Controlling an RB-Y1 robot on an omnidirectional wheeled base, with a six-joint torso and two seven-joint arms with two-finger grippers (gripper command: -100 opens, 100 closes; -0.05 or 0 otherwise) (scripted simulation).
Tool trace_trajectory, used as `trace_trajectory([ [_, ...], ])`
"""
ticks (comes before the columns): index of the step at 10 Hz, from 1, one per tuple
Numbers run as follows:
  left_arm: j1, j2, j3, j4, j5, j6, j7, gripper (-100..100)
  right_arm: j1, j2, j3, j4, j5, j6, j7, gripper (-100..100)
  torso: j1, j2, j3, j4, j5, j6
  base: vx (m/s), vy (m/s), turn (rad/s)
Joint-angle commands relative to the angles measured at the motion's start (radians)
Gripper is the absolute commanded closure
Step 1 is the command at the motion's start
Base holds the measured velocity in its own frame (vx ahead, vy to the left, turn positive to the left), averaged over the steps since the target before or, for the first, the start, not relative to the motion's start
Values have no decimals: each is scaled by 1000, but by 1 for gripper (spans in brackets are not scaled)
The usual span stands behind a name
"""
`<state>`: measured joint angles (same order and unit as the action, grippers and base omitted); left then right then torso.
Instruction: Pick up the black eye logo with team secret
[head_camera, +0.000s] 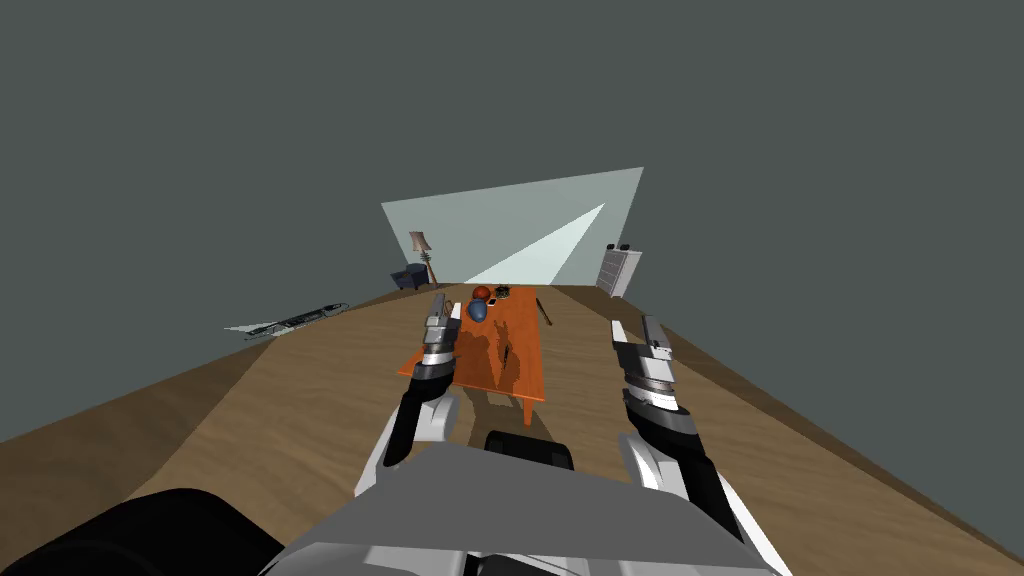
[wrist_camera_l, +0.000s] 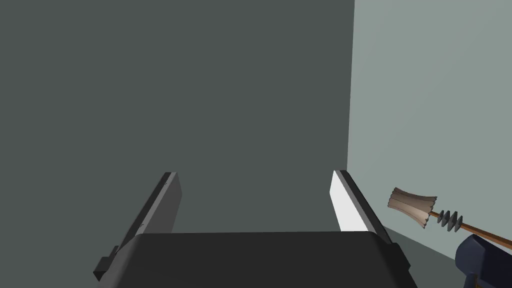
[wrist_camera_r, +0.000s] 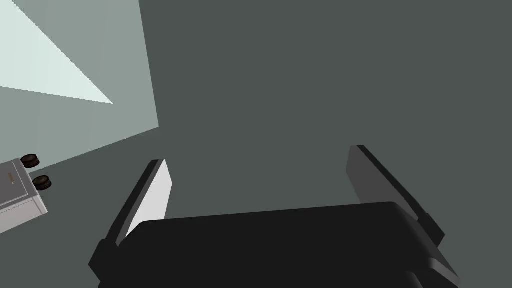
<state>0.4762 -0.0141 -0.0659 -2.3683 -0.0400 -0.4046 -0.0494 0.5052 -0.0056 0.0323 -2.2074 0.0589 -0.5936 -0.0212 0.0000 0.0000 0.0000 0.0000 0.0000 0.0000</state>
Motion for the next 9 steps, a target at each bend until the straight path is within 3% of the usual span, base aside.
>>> trace_trajectory([
  [1,-6,39,8,18,-8,19,-13,-100,0,0,0,0,0,0,0,0,0,0,0,0,0,0,-16,-12,-108],
  [5,-26,118,35,78,-32,84,-57,-100,0,0,0,0,0,0,0,0,-1,2,1,0,0,0,-34,-22,-133],
  [9,-53,191,71,167,-63,182,-121,-100,0,0,0,0,0,0,0,0,-2,3,2,1,0,0,-44,-31,-208],
])
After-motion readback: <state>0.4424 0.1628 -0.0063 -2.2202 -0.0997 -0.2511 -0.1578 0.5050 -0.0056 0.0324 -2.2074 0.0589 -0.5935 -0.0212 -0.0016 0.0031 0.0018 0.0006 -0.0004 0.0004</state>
